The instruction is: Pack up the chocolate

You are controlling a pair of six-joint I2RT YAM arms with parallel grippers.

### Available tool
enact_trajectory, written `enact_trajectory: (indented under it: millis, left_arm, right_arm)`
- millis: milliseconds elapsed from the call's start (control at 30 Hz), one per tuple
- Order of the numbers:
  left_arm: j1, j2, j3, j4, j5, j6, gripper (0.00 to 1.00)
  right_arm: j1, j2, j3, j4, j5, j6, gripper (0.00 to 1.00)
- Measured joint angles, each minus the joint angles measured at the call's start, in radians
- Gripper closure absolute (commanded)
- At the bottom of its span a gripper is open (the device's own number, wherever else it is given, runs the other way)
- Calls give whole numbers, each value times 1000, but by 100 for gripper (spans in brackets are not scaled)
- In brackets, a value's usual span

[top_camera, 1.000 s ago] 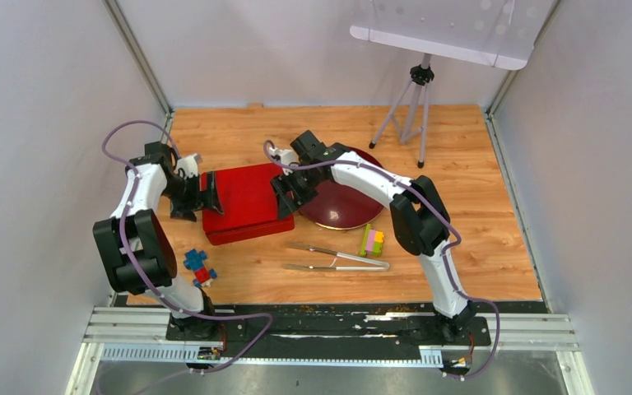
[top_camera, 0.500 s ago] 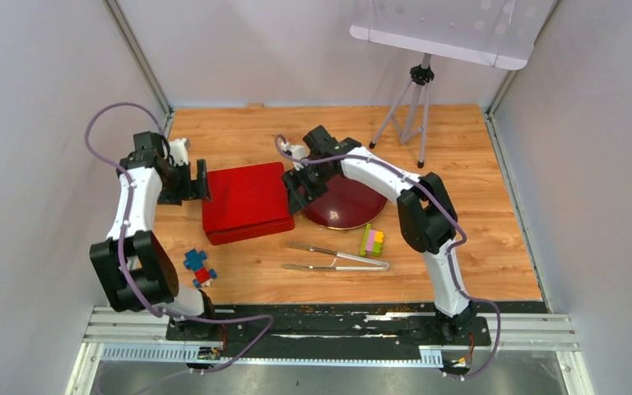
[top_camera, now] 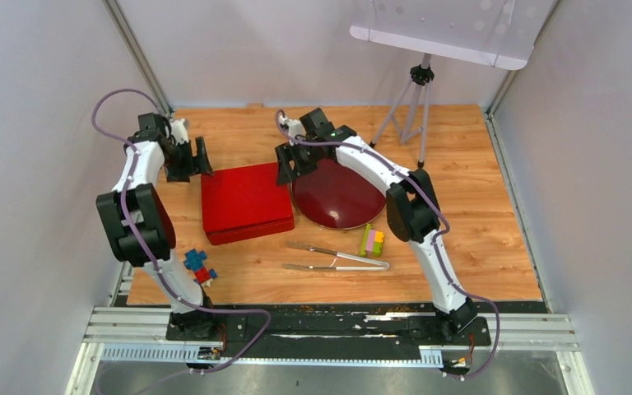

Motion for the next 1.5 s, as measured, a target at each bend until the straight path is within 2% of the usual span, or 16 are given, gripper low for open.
enact_trajectory:
  millis: [167, 300, 500, 667, 900, 1167, 1500]
  left_arm:
    - [0, 66, 13, -14, 93, 28, 16]
    - [0, 68, -15, -19, 118, 40, 22]
    - [15, 61, -90, -19, 171, 34, 28]
    - [32, 45, -117, -29, 195, 35, 31]
    - [44, 45, -116, -50, 197, 39, 30]
    - [56, 56, -66, -77, 129, 52, 28]
    - [68, 45, -73, -155, 163, 90, 29]
  right_arm:
    - [14, 48, -13, -7, 5, 13, 36]
    - [23, 45, -40, 3, -6, 15, 41]
    - [36, -3, -124, 25, -32, 14, 47]
    - [50, -44, -189, 30, -56, 13, 47]
    - [60, -53, -204, 28, -64, 10, 48]
    - [90, -66, -249, 27, -65, 9, 51]
    - [116, -106, -285, 0, -34, -3, 49]
